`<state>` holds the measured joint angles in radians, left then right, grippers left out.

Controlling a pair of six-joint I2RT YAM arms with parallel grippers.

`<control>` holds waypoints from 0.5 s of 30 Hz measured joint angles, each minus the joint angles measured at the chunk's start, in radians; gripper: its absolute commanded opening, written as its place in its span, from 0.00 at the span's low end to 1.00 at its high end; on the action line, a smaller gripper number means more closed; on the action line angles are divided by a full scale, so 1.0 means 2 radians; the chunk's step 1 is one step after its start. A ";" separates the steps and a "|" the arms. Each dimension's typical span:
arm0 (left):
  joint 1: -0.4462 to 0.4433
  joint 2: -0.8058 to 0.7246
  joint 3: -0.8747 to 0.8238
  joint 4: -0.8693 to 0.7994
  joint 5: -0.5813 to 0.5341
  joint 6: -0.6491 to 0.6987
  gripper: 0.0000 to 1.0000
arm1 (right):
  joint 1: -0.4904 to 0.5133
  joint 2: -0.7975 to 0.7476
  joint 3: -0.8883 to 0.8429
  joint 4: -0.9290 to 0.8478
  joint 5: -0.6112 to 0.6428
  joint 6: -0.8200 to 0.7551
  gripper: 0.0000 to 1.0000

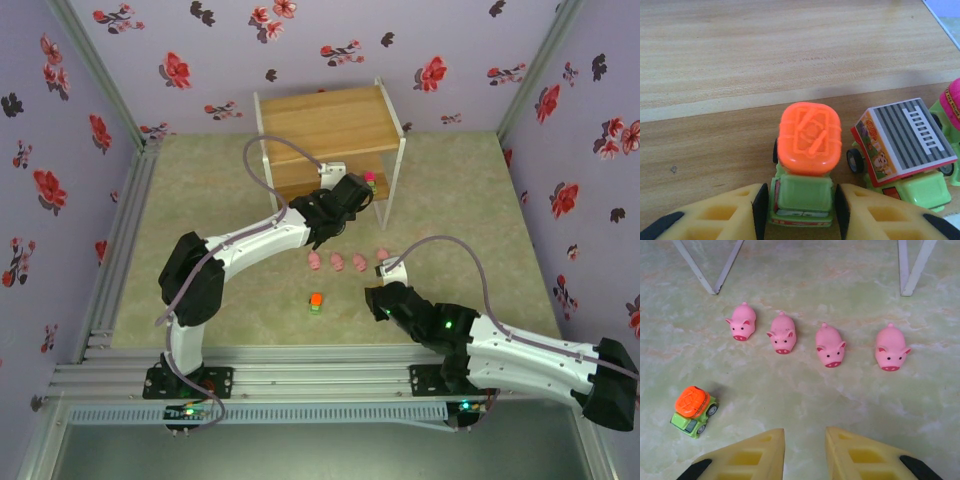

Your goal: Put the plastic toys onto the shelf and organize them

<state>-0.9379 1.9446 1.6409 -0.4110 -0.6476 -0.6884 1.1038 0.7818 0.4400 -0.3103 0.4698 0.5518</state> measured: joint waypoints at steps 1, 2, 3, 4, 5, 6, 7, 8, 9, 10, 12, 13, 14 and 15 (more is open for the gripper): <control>-0.001 0.000 0.000 0.000 0.000 0.000 0.44 | 0.000 0.000 0.000 0.000 0.000 0.000 0.28; -0.001 0.000 0.000 0.001 0.000 0.000 0.44 | 0.000 0.000 0.000 0.000 0.000 -0.001 0.28; -0.001 0.000 0.000 0.003 0.000 0.000 0.44 | 0.000 0.000 0.000 0.000 0.000 -0.001 0.28; -0.001 0.000 0.000 0.004 0.000 0.000 0.44 | 0.000 0.000 0.000 0.000 0.000 -0.001 0.28; -0.002 0.000 0.000 0.004 0.000 0.000 0.44 | 0.000 0.000 0.000 0.000 0.000 -0.001 0.28; -0.003 0.000 -0.001 0.004 0.000 0.000 0.44 | 0.000 0.000 0.000 0.000 0.000 -0.001 0.28; -0.004 0.000 -0.001 0.005 0.000 0.000 0.44 | 0.000 0.000 -0.001 0.000 0.000 -0.001 0.28; -0.005 0.000 -0.001 0.005 -0.001 0.000 0.44 | 0.000 0.000 -0.001 0.000 0.000 -0.001 0.28; -0.006 -0.001 -0.002 0.006 -0.004 0.000 0.44 | 0.000 0.000 -0.001 0.000 0.000 -0.001 0.28; -0.008 -0.001 -0.004 0.007 -0.004 0.000 0.44 | 0.000 0.000 -0.001 0.000 0.000 -0.001 0.28; -0.013 -0.004 -0.006 0.007 -0.007 0.001 0.44 | 0.000 0.000 -0.001 0.000 0.000 -0.001 0.29; -0.015 -0.006 -0.009 0.007 -0.008 0.001 0.44 | 0.000 0.000 -0.001 0.000 0.000 -0.001 0.30; -0.018 -0.010 -0.012 0.007 -0.010 0.001 0.44 | 0.000 0.001 -0.001 0.000 0.000 -0.001 0.30; -0.020 -0.014 -0.016 0.008 -0.011 0.002 0.44 | 0.000 0.002 -0.001 0.000 0.000 -0.001 0.30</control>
<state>-0.9787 1.9171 1.6085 -0.3958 -0.6704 -0.6849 1.1038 0.7853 0.4381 -0.3099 0.4698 0.5491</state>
